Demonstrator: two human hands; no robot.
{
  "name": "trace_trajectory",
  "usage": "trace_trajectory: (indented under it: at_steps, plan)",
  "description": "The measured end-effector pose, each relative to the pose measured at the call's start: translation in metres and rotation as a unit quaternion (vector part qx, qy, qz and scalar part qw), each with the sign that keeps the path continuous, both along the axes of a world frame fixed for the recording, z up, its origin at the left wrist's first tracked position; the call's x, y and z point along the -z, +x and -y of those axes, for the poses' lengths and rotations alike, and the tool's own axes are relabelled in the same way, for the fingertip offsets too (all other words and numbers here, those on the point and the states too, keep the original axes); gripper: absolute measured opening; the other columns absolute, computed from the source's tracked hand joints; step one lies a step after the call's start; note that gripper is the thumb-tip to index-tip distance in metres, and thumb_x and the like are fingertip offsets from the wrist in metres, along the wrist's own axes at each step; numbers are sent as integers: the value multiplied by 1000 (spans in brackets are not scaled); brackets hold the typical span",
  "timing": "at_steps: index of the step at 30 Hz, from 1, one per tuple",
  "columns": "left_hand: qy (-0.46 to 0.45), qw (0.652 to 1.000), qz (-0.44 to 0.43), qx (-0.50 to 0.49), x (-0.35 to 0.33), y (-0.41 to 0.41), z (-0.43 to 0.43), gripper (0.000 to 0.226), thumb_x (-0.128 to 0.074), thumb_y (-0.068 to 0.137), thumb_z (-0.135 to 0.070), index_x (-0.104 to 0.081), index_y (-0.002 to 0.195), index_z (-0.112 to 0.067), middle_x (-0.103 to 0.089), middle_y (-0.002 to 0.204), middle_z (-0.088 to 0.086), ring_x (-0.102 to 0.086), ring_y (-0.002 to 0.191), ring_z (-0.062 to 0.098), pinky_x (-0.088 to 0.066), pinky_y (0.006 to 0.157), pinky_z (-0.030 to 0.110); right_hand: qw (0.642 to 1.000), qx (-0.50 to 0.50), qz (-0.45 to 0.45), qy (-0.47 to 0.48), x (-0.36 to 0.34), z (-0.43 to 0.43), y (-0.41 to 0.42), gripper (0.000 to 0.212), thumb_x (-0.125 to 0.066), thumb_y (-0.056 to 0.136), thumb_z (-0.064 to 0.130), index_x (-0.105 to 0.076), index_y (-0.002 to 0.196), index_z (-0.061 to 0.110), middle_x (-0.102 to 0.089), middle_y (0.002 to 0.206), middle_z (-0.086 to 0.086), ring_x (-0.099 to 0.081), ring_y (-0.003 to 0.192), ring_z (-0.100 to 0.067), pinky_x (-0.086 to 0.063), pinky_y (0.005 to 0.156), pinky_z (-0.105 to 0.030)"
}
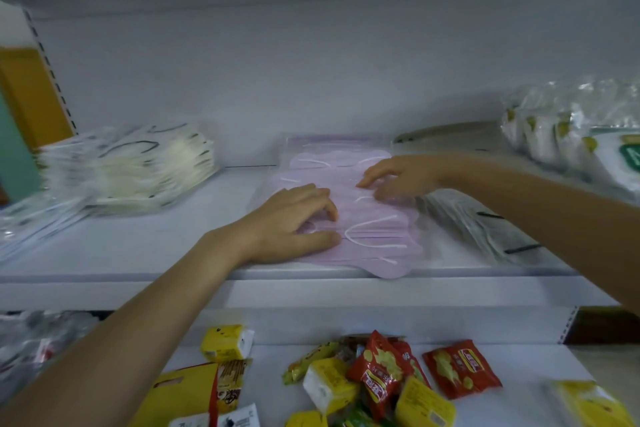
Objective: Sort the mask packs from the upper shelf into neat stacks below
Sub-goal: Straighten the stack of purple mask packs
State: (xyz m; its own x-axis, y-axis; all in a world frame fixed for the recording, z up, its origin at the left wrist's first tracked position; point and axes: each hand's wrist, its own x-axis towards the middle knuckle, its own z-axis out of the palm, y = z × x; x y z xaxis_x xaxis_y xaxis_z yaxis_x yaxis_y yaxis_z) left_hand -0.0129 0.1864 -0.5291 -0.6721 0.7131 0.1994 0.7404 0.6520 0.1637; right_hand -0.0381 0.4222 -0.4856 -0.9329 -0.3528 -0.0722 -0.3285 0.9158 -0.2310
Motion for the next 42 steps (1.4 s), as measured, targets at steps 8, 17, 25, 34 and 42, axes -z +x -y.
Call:
trace_trajectory:
  at_steps: [8,17,25,34,42]
  plan:
    - [-47,996,46,-64,5,3,-3,56,-41,92,-55,-24,144,-43,-6,159,-7,-2,146,10,-5,118,27,998,12,16,-51,-4,-3,8,34,-58,91,29,-56,124,24,-49,131,6,-43,128,-14,-31,104,-22]
    - [-86,984,45,-149,-1,-1,-21,71,-32,91,-62,-5,150,-34,5,159,-5,4,146,13,-3,119,41,997,-6,50,54,-11,4,40,98,-62,71,64,-10,149,35,-2,157,13,-1,144,-7,-3,117,-30]
    - [-112,988,42,-100,-6,-9,-6,72,-32,80,-71,-15,146,-46,9,159,-8,12,145,11,6,118,39,994,-28,28,102,-5,-6,59,92,-61,76,58,-9,148,35,5,157,9,4,144,-9,-2,114,-26]
    - [-79,993,91,22,-9,-11,1,55,-47,74,-78,-21,121,-67,-9,153,-22,3,144,3,-1,119,40,997,33,56,48,-20,-17,64,92,-64,75,55,-10,147,39,-6,155,18,-6,142,-3,-5,110,-20]
    - [-55,996,50,-43,-3,-10,-3,76,-29,76,-67,-8,145,-43,0,157,-16,4,145,5,3,118,34,996,16,41,77,0,2,37,70,-51,89,51,-20,148,29,0,158,5,3,144,-7,1,114,-24]
